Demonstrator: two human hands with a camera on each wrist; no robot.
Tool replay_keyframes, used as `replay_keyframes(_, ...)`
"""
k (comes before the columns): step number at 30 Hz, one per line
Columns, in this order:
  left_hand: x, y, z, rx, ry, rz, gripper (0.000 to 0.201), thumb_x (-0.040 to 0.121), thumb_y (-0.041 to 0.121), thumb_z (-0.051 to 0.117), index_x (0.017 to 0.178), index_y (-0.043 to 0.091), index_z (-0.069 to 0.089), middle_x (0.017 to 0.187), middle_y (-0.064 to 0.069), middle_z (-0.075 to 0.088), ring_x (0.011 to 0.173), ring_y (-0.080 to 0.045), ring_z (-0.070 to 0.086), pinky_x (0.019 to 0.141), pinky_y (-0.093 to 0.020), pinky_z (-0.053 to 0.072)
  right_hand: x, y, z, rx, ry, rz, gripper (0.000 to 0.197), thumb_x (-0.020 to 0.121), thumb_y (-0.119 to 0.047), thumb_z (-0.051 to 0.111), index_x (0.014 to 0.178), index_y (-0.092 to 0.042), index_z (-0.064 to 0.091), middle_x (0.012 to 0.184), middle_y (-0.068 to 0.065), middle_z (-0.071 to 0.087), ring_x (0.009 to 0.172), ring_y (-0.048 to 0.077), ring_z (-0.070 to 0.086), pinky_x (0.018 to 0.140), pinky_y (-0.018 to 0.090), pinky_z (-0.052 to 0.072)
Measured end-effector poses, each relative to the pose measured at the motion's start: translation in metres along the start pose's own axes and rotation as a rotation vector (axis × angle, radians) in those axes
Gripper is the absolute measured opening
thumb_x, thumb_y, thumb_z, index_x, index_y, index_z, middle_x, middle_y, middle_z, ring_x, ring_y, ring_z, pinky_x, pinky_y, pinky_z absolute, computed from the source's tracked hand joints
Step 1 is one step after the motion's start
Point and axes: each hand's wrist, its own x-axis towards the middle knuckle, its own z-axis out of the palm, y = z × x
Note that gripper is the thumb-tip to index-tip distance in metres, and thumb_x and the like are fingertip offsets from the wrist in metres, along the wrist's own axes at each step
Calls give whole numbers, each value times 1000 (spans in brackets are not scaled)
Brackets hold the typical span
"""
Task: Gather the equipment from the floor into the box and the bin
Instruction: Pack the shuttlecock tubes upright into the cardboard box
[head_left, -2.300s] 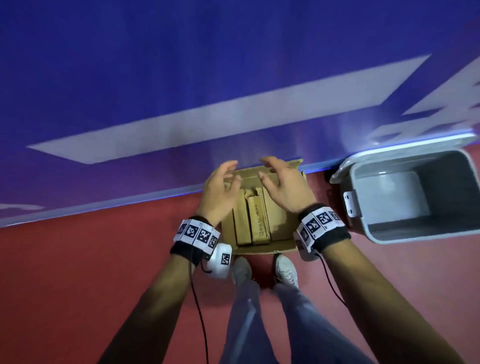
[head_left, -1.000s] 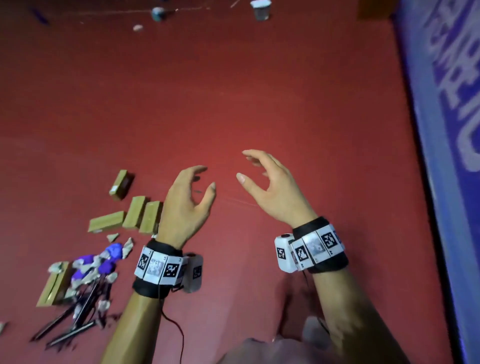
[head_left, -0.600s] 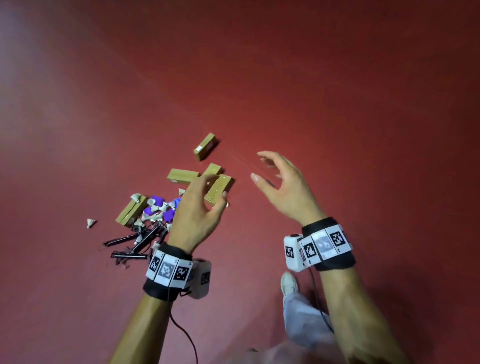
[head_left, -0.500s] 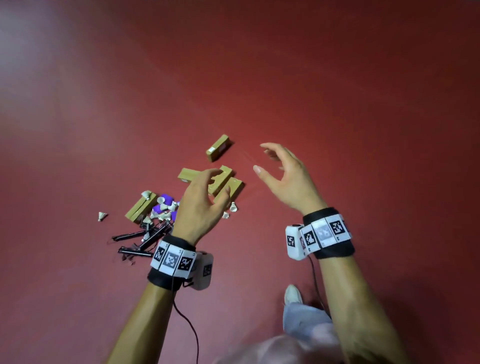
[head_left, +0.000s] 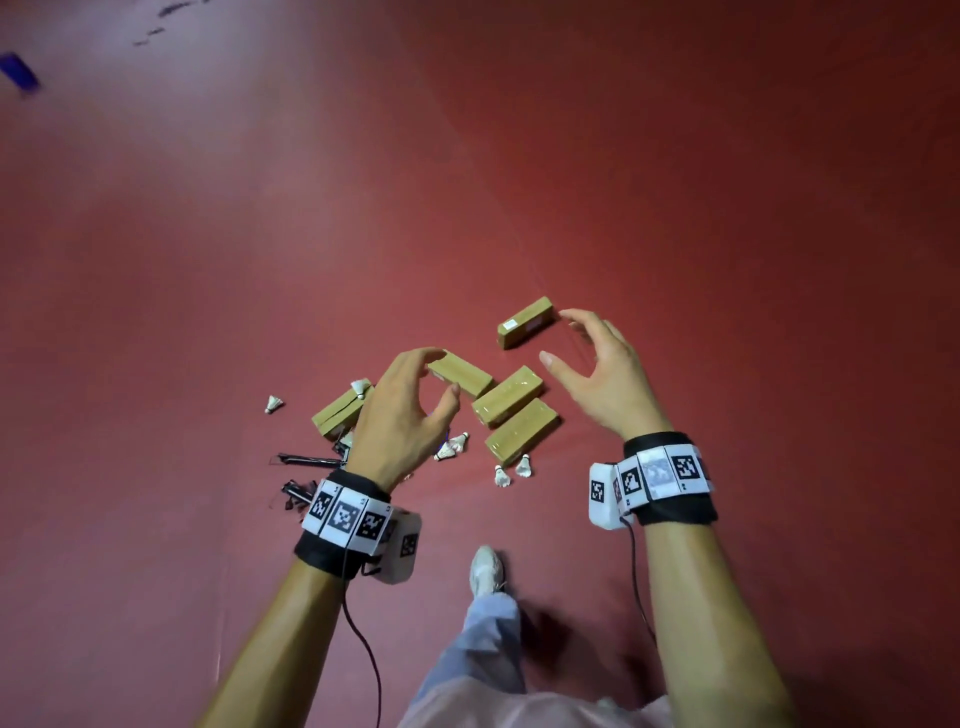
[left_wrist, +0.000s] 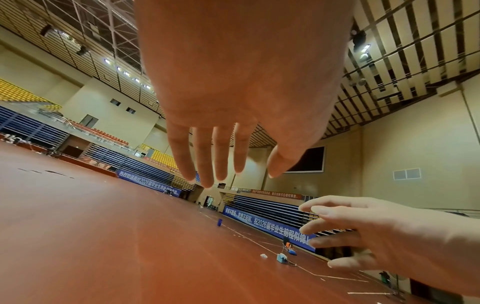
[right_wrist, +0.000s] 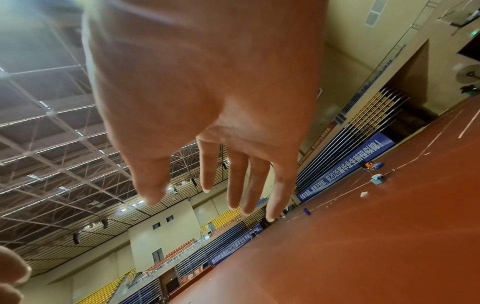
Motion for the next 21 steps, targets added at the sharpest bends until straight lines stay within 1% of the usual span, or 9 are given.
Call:
replay_keyframes(2, 36, -17, 3, 17, -8, 14, 43, 98, 39, 62, 138, 24, 54, 135, 5, 61, 115, -9, 59, 96, -39, 55, 35, 2, 15, -9, -10, -7, 51, 91, -45, 72, 137, -40, 51, 134, -11, 55, 131, 11, 51, 111, 42, 45)
replay_keyframes(4, 77, -34, 5, 39, -30, 43, 45, 99, 41, 61, 140, 25, 52, 139, 4, 59, 119, -7, 57, 97, -38, 55, 71, 2, 26, -18, 3, -1, 53, 91, -46, 71, 139, -40, 49, 135, -11, 54, 132, 12, 50, 111, 40, 44)
replay_keyframes(6, 125, -51, 8, 49, -55, 77, 46, 99, 43, 60, 141, 25, 50, 141, 5, 58, 121, -8, 57, 98, -37, 54, 108, 2, 36, -22, 25, 18, 54, 92, -46, 71, 140, -40, 48, 134, -12, 53, 130, 11, 50, 110, 37, 44)
replay_keyframes(8, 175, -64, 12, 56, -94, 121, 47, 99, 43, 60, 141, 24, 51, 142, 5, 58, 122, -9, 58, 99, -38, 53, 141, 4, 43, -24, 57, 42, 55, 91, -45, 72, 141, -40, 48, 134, -13, 53, 130, 11, 50, 110, 37, 44)
replay_keyframes(11, 243, -78, 22, 81, -170, 200, 48, 99, 42, 60, 142, 22, 51, 142, 3, 58, 123, -11, 58, 99, -38, 53, 177, 14, 49, -31, 115, 119, 57, 91, -44, 73, 142, -42, 47, 137, -14, 51, 133, 10, 47, 112, 37, 42)
replay_keyframes(13, 285, -86, 34, 104, -224, 256, 48, 99, 41, 60, 141, 22, 51, 142, 1, 58, 123, -14, 59, 99, -38, 53, 194, 25, 50, -61, 105, 188, 61, 91, -48, 72, 144, -44, 43, 143, -14, 47, 138, 11, 42, 112, 36, 38)
replay_keyframes(16, 339, -102, 61, 139, -296, 297, 45, 98, 40, 59, 139, 22, 53, 139, 1, 60, 121, -15, 60, 97, -39, 54, 213, 53, 51, -134, 45, 292, 68, 90, -55, 71, 148, -45, 38, 152, -12, 41, 144, 15, 36, 116, 43, 37)
replay_keyframes(18, 370, -114, 85, 170, -351, 307, 44, 97, 41, 59, 136, 21, 54, 136, 1, 61, 118, -17, 61, 96, -40, 55, 227, 78, 54, -168, 29, 364, 71, 88, -58, 70, 149, -45, 36, 155, -12, 39, 145, 17, 33, 117, 47, 36)
replay_keyframes(21, 416, -133, 124, 252, -437, 318, 43, 94, 44, 57, 128, 19, 55, 125, -2, 63, 108, -22, 64, 90, -44, 57, 252, 123, 67, -232, 0, 430, 73, 85, -63, 70, 148, -46, 36, 155, -10, 40, 143, 23, 36, 116, 52, 38)
